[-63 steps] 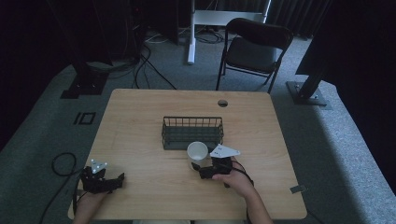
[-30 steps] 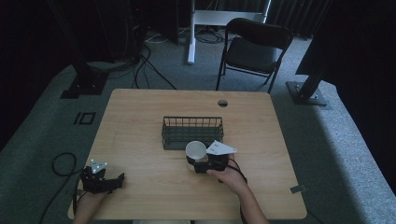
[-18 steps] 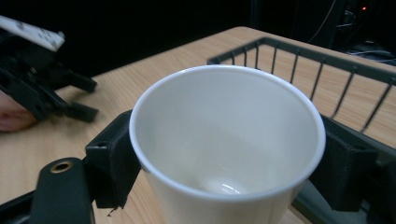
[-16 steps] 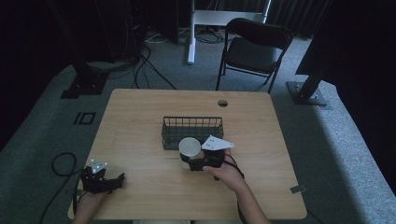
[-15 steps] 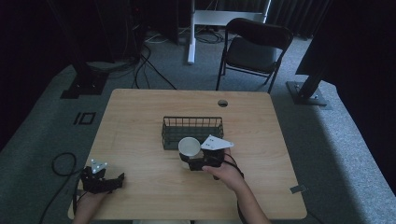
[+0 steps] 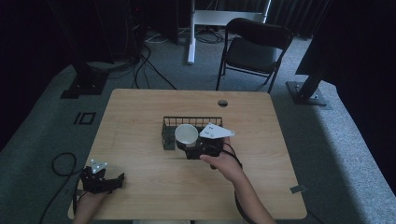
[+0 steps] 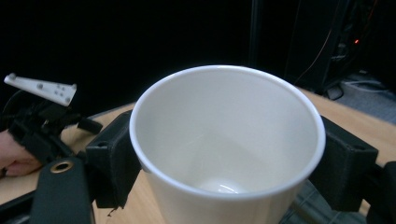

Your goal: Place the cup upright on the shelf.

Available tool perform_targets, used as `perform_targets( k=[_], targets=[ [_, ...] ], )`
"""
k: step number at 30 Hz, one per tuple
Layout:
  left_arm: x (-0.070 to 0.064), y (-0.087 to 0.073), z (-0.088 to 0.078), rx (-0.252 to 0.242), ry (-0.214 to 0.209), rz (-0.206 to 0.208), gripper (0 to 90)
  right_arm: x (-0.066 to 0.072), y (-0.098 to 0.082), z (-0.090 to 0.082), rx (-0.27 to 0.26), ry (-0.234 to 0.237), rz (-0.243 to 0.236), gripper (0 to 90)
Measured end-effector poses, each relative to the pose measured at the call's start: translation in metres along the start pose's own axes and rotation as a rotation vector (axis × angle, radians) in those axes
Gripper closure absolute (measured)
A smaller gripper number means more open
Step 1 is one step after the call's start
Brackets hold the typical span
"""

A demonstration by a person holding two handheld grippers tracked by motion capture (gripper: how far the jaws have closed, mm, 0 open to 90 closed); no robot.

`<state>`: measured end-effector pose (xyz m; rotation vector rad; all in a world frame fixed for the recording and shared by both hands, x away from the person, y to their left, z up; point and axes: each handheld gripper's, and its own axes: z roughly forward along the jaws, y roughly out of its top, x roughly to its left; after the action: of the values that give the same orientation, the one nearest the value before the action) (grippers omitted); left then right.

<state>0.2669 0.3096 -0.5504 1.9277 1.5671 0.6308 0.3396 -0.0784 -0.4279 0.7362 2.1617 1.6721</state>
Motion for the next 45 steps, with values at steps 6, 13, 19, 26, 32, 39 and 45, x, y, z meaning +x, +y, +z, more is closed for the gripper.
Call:
perform_targets(
  k=[6, 13, 19, 26, 32, 39, 45],
  targets=[
    [0.0, 0.0, 0.0, 0.0, 0.0, 0.0, 0.7, -0.005, 0.018, -0.001, -0.029, -0.043, -0.021, 19.9],
    [0.0, 0.0, 0.0, -0.001, 0.0, -0.001, 0.8, -0.016, 0.034, 0.0, -0.054, -0.1, -0.014, 20.0],
    [0.0, 0.0, 0.0, -0.001, 0.0, 0.0, 0.7, -0.03, 0.039, -0.001, -0.058, -0.157, 0.004, 20.0],
    [0.0, 0.0, 0.0, -0.001, 0.0, 0.0, 0.7, -0.042, 0.037, 0.0, -0.045, -0.207, 0.016, 20.0],
    [0.0, 0.0, 0.0, 0.001, 0.0, 0.001, 0.7, -0.057, 0.023, 0.006, -0.016, -0.261, 0.035, 20.0],
    [0.0, 0.0, 0.0, 0.0, 0.0, 0.0, 0.7, -0.068, 0.006, 0.015, 0.018, -0.29, 0.055, 20.0],
    [0.0, 0.0, 0.0, 0.0, 0.0, 0.0, 0.7, -0.073, -0.002, 0.019, 0.03, -0.3, 0.081, 20.0]
  ],
)
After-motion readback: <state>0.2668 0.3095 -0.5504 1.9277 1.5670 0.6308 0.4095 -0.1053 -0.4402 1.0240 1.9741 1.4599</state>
